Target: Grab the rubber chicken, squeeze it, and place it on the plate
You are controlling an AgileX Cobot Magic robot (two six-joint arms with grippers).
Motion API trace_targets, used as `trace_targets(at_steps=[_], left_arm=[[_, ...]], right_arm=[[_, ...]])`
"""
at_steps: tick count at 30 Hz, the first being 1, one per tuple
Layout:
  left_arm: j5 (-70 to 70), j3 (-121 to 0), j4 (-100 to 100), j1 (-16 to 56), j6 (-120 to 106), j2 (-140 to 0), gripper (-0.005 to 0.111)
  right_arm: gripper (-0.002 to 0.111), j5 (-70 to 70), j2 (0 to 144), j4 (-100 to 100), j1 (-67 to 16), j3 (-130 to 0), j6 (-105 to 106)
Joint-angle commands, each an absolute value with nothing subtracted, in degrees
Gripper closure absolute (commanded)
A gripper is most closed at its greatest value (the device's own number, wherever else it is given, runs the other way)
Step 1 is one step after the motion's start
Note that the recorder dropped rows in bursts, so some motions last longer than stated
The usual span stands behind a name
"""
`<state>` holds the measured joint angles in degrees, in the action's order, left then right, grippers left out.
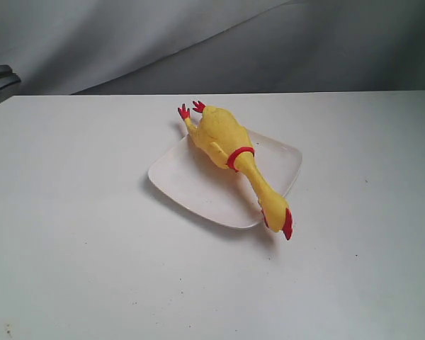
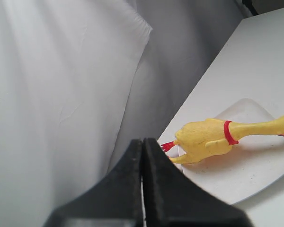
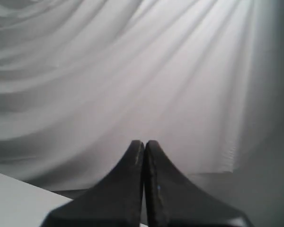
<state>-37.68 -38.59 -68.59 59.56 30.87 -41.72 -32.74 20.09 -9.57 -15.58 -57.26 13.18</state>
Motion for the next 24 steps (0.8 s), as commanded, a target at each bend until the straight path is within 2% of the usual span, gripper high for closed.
trace_targets(at_steps=[1, 8, 14, 24], left_arm=[[-37.3, -38.8, -68.4, 59.9, 31.0, -41.5, 0.107], [-37.3, -38.8, -68.4, 59.9, 31.0, -41.5, 0.107], [-37.3, -38.8, -68.4, 59.9, 31.0, -41.5, 0.107], [-37.3, -38.8, -68.4, 59.9, 31.0, -41.5, 0.107]], right_arm=[[0.108, -33.3, 15.6, -7.9, -8.2, -49.9, 11.5], [0.108, -28.7, 7.3, -8.9, 0.0, -31.9, 6.9], [0.108, -23.5, 0.1, -10.3, 0.7, -20.5, 6.6], [0.108, -20.8, 0.0, -7.4, 0.7, -7.7, 2.3]])
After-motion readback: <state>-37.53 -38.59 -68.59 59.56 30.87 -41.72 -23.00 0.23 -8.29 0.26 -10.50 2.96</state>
